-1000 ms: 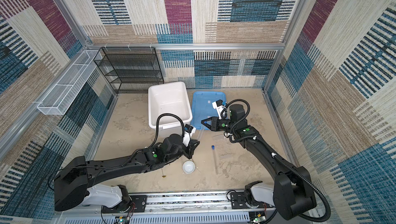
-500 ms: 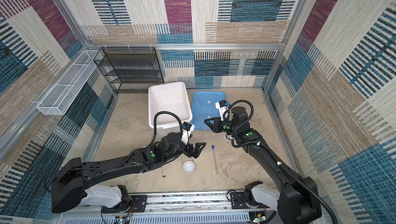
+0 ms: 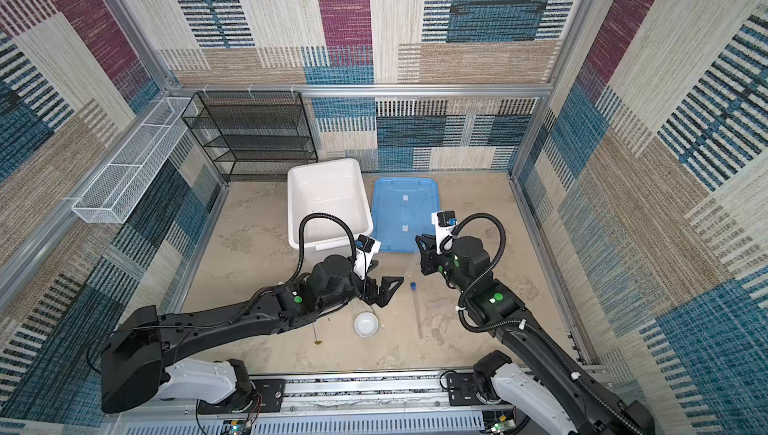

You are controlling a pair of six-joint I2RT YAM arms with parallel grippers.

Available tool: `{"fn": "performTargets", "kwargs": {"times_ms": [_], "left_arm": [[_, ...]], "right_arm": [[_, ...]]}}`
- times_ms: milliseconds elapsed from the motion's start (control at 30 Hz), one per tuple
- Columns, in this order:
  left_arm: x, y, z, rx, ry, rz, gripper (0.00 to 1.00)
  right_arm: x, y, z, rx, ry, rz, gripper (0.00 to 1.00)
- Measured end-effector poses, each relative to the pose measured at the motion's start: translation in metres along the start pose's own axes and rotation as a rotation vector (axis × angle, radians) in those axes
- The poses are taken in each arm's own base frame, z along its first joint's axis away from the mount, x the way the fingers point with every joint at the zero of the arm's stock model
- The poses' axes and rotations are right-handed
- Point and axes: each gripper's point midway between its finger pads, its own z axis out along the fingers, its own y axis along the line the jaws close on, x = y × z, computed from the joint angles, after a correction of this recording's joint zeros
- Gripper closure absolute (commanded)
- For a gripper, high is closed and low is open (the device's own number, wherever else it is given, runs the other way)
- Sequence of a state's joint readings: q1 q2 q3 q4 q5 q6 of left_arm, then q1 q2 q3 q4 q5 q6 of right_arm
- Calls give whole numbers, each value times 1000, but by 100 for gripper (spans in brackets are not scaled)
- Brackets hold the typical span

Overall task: Organize the chemistry lab equipment
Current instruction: 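Carry the tube with the right gripper and lower it into the clear rack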

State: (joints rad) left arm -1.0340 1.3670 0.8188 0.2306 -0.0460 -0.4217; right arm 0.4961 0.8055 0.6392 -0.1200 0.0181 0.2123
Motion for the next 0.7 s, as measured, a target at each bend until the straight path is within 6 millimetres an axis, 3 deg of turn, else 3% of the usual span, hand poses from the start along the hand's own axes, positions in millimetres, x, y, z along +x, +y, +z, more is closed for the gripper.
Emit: {"fn": "performTargets", "kwargs": {"times_ms": [367, 700], "left_arm": [[7, -2, 8, 20, 19, -42, 1], [16, -3, 13, 33, 44, -72, 1]], "right_arm": [[-2, -50, -30, 262, -137, 27, 85], [24, -77, -34, 393, -121, 34, 84]]}}
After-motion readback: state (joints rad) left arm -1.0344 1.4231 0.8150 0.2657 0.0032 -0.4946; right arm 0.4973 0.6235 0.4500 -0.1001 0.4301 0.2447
